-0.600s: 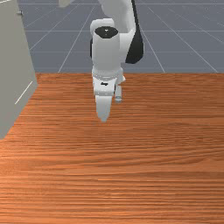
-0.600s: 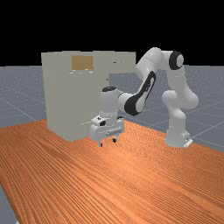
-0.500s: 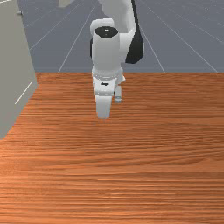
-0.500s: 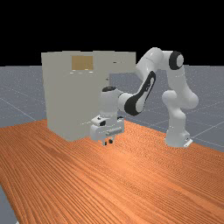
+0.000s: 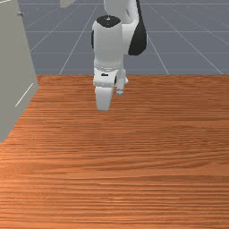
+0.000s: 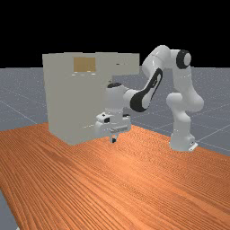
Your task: Close the drawer
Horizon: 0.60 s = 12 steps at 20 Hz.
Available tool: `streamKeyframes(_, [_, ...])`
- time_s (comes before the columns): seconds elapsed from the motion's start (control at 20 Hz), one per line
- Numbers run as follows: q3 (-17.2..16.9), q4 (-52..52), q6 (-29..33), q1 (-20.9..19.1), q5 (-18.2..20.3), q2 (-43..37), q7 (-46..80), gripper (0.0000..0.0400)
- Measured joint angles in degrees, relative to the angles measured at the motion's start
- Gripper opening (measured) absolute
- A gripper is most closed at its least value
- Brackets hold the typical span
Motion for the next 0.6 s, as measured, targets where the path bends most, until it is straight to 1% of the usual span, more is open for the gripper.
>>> streamKeyframes(0.05, [0.08, -3.84, 1.25, -0.11, -0.3, -2.66, -0.78, 0.0001])
streamKeyframes(0.1, [0.29, -8.55, 5.59, -0.39, -0.57, -5.5, -3.18, 0.0])
streamKeyframes(0.15, [0.24, -11.07, 6.49, -0.39, -0.71, -7.27, -3.11, 0.0])
streamKeyframes(0.2, [0.1, -17.58, 12.08, -0.44, -1.24, -11.27, -2.77, 0.0])
streamKeyframes(0.35, [-0.08, -29.05, 14.77, -0.73, -2.27, -20.42, -2.34, 0.0])
streamKeyframes(0.4, [-0.12, -33.48, 15.27, -0.94, -2.7, -24.37, -2.21, 0.0])
streamKeyframes(0.45, [1.17, -33.52, 9.58, -1.77, -7.71, -25.71, 2.36, 0.0])
streamKeyframes(0.6, [2.04, -38.56, 9.75, -2.6, -8.98, -30.54, 3.35, 0.0])
